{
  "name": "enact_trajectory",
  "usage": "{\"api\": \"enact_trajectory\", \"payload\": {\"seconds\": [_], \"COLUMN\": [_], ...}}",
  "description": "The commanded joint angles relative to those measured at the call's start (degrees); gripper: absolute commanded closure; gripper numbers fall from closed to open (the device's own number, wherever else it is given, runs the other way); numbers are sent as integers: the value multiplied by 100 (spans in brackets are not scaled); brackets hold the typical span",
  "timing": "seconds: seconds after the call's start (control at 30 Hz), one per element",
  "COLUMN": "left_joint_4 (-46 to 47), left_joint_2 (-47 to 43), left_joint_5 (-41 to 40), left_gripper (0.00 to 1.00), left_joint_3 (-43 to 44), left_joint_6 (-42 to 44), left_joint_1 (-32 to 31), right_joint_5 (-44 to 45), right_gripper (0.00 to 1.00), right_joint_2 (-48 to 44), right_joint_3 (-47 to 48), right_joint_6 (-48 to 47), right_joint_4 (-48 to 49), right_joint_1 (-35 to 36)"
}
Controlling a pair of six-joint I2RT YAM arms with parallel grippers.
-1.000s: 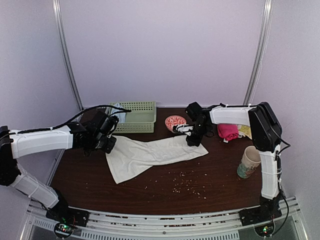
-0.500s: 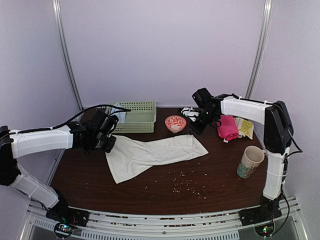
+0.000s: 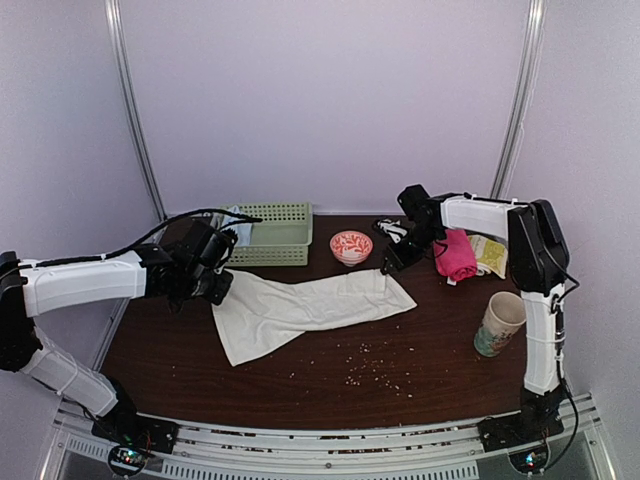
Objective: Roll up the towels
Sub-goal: Pick up the towel from the center of the board.
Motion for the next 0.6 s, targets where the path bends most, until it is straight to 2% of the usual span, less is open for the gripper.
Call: {"api": "enact_trajectory", "payload": {"seconds": [0.0,0.27,0.47,0.57], "left_joint_4": [288,289,289,282], "left_joint_2": [52,69,80,126], "left_joint_5": [-13,7,20,17], "left_gripper": [100,100,100,100], "left_joint_3": [-32,-35,-32,-12], "left_joint_6": [63,53,32,41], "left_joint_1": [57,62,55,58], "right_joint_5": [-746,-852,-1498,-1117], "right_gripper": [59,60,66,62], "right_joint_2": [242,529,424,463], "right_joint_3": [125,203,147,177], "right_joint_6": [143,159,29,333], "right_joint_4": [-200,-268,-171,-71], "right_joint_1": [3,4,-8,-26]}}
